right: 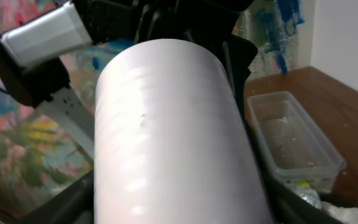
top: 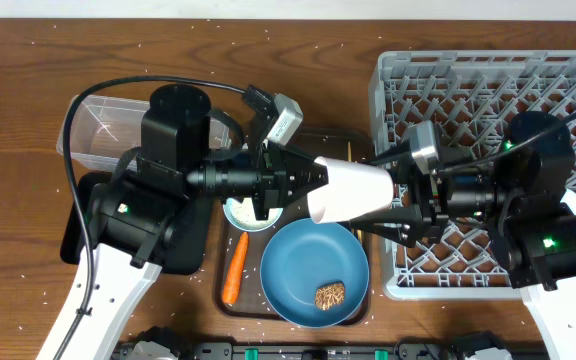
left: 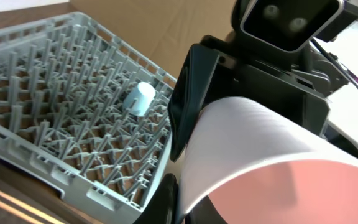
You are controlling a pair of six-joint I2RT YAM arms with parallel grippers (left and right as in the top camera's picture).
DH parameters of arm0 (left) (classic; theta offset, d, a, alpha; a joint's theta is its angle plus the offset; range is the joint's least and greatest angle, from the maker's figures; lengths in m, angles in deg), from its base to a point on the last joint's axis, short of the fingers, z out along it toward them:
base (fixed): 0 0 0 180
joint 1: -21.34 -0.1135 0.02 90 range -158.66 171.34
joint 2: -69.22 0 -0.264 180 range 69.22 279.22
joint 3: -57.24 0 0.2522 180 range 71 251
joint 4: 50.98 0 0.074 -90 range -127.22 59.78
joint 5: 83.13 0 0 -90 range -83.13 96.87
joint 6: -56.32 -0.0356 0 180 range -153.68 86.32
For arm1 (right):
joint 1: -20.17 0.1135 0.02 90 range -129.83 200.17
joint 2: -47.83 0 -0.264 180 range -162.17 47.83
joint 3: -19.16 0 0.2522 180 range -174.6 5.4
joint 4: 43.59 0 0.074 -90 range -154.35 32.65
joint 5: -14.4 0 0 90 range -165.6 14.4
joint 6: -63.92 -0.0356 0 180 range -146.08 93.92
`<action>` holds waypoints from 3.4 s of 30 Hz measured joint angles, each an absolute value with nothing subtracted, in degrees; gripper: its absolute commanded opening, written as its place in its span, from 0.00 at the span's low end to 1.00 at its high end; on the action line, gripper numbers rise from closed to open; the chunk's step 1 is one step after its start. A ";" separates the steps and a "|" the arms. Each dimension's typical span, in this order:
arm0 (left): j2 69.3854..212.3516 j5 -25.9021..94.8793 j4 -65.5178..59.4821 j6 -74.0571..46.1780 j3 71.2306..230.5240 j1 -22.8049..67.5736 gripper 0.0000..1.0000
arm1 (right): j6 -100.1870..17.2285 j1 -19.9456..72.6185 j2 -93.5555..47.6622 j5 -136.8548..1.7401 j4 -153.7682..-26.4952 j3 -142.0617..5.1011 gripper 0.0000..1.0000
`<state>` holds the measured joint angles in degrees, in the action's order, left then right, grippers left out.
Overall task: Sort waste into correct bins and load items into the dishwasher rack
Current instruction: 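Pass the pink cup from the left gripper to the right gripper, then lower the pink cup into the grey rack and open the right gripper, then grasp the white tissue on the tray with the left gripper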
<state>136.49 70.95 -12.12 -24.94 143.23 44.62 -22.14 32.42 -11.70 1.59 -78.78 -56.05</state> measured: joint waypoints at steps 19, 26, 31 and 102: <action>136.33 64.45 -12.23 -25.16 143.23 38.85 0.70 | -29.74 9.89 -9.56 -0.77 -82.45 -56.05 0.50; 136.33 62.90 -10.81 -25.16 143.23 38.57 0.70 | -35.82 -11.22 -9.54 -13.12 -94.75 -56.05 0.51; 136.33 62.33 -10.37 -25.16 143.23 38.57 0.70 | -39.86 -23.38 -9.56 -27.64 -100.28 -56.05 0.50; 148.75 19.95 10.30 -26.19 143.23 42.18 0.68 | -40.87 0.67 -23.92 -48.86 -117.44 -68.91 0.83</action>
